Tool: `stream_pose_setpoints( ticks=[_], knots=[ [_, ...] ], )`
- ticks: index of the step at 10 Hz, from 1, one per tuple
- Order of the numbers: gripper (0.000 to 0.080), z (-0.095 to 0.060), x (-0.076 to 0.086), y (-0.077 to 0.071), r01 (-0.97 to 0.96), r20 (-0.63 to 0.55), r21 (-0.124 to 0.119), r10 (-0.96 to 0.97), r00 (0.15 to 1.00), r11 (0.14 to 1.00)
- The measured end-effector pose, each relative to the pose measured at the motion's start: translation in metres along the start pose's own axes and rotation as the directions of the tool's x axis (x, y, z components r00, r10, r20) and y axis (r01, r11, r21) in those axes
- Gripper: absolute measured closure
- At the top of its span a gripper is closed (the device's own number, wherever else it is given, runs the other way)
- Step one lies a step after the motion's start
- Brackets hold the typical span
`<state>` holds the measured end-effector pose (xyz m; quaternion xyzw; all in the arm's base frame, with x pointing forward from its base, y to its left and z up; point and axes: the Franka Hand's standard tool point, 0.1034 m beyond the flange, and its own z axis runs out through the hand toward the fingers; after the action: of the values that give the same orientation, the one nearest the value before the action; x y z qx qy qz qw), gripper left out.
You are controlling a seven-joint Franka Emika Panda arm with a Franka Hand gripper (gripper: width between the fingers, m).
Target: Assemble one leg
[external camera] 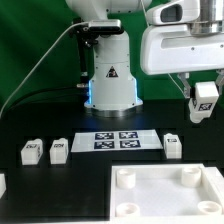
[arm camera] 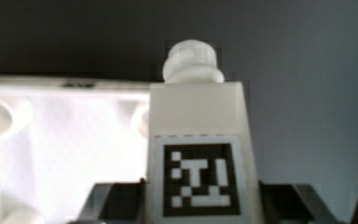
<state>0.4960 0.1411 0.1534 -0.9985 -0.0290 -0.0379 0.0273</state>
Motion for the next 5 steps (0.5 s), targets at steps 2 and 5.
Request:
stream_pose_setpoints(
  ticks=[2,5],
  knots=[
    [0.0508,-0.026,0.053,0.032,0.041,-0.207,0.008,-0.038,0.978,0.999],
    [0.0508,-0.033,0.108,0.042,0.075,-0.526,0.01,-0.058,0.849,0.997]
  ],
)
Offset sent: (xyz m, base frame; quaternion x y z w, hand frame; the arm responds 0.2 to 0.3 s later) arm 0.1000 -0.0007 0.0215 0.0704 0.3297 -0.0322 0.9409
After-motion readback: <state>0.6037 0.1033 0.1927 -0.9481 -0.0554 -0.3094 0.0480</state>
